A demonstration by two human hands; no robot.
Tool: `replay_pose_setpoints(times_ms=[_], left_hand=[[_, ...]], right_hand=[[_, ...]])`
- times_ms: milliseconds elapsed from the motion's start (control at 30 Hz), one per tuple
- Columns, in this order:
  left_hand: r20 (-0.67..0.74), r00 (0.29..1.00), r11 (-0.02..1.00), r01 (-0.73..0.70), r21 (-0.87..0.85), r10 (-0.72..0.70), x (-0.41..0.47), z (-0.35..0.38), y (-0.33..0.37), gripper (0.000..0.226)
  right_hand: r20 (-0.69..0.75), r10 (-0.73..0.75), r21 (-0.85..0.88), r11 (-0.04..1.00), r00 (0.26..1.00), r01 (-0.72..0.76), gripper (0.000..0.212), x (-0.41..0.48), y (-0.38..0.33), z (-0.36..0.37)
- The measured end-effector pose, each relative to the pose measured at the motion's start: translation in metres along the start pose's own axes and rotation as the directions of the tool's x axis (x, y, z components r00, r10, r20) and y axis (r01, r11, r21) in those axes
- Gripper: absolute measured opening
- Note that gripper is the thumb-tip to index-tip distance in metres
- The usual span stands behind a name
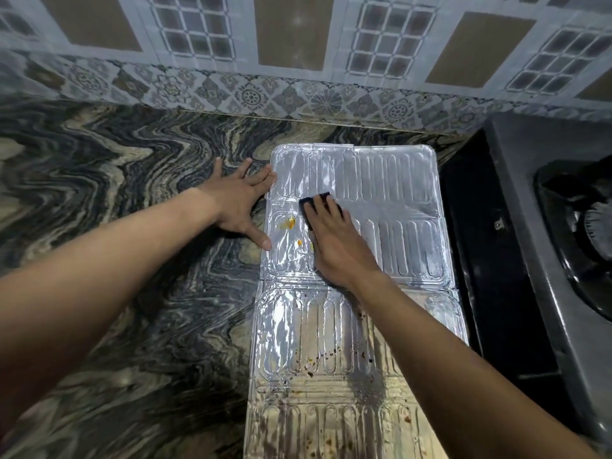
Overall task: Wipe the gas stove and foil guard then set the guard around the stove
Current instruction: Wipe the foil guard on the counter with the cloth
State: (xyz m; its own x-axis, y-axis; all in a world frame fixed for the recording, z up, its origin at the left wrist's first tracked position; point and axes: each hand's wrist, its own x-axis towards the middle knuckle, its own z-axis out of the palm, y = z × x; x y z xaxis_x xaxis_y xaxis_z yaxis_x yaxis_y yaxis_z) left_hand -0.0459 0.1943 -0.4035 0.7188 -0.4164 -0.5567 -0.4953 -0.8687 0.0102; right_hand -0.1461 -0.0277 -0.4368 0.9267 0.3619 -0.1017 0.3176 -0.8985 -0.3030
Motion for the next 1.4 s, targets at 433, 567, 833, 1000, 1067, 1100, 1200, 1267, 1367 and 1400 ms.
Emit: replay_pose_setpoints(times_ms=[433, 567, 833, 1000, 1067, 1100, 1200, 1267, 1367, 1400], left_hand=[[0.017, 1.0, 1.0, 0.008, -0.002, -0.008, 0.001, -0.002, 0.003, 0.159], [0.022, 1.0, 1.0, 0.012, -0.002, -0.012, 0.0, -0.003, 0.003, 0.161], [0.019, 0.998, 0.998, 0.051, 0.036, -0.052, -0.005, -0.012, 0.014, 0.161], [0.018, 0.994, 0.992, 0.112, -0.064, -0.111, -0.02, -0.008, 0.023, 0.139], [-0.01, 0.995, 0.988, 0.102, -0.119, -0.103, -0.033, 0.001, 0.027, 0.123], [-0.044, 0.996, 0.99, 0.073, -0.122, -0.079, -0.04, 0.007, 0.031, 0.118], [-0.135, 0.99, 0.998, -0.036, -0.055, 0.028, -0.058, 0.025, 0.048, 0.116], [-0.123, 0.99, 0.998, -0.064, -0.008, 0.063, -0.066, 0.038, 0.057, 0.12], [-0.089, 0.996, 0.998, -0.016, -0.054, 0.011, -0.07, 0.051, 0.058, 0.125], [-0.084, 0.996, 0.997, 0.0, -0.072, -0.006, -0.07, 0.052, 0.058, 0.127]], right_hand=[[0.224, -0.34, -0.098, 0.925, 0.913, 0.368, 0.079, 0.013, 0.0, -0.013], [0.216, -0.362, -0.078, 0.919, 0.907, 0.386, 0.079, -0.006, 0.0, -0.01], [0.212, -0.23, -0.101, 0.962, 0.95, 0.255, 0.086, -0.05, 0.007, -0.009], [0.175, -0.148, -0.086, 0.983, 0.973, 0.165, 0.09, -0.055, -0.001, -0.004], [0.176, -0.135, -0.087, 0.985, 0.975, 0.152, 0.09, -0.054, -0.002, -0.003], [0.174, -0.132, -0.086, 0.985, 0.976, 0.149, 0.09, -0.054, -0.002, -0.002], [0.16, -0.118, -0.083, 0.988, 0.98, 0.133, 0.09, -0.053, -0.004, 0.0], [0.159, -0.103, -0.084, 0.99, 0.982, 0.117, 0.09, -0.052, -0.005, 0.001], [0.172, -0.082, -0.096, 0.99, 0.982, 0.1, 0.089, -0.053, -0.008, -0.001], [0.174, -0.077, -0.099, 0.99, 0.982, 0.096, 0.088, -0.053, -0.009, -0.001]])
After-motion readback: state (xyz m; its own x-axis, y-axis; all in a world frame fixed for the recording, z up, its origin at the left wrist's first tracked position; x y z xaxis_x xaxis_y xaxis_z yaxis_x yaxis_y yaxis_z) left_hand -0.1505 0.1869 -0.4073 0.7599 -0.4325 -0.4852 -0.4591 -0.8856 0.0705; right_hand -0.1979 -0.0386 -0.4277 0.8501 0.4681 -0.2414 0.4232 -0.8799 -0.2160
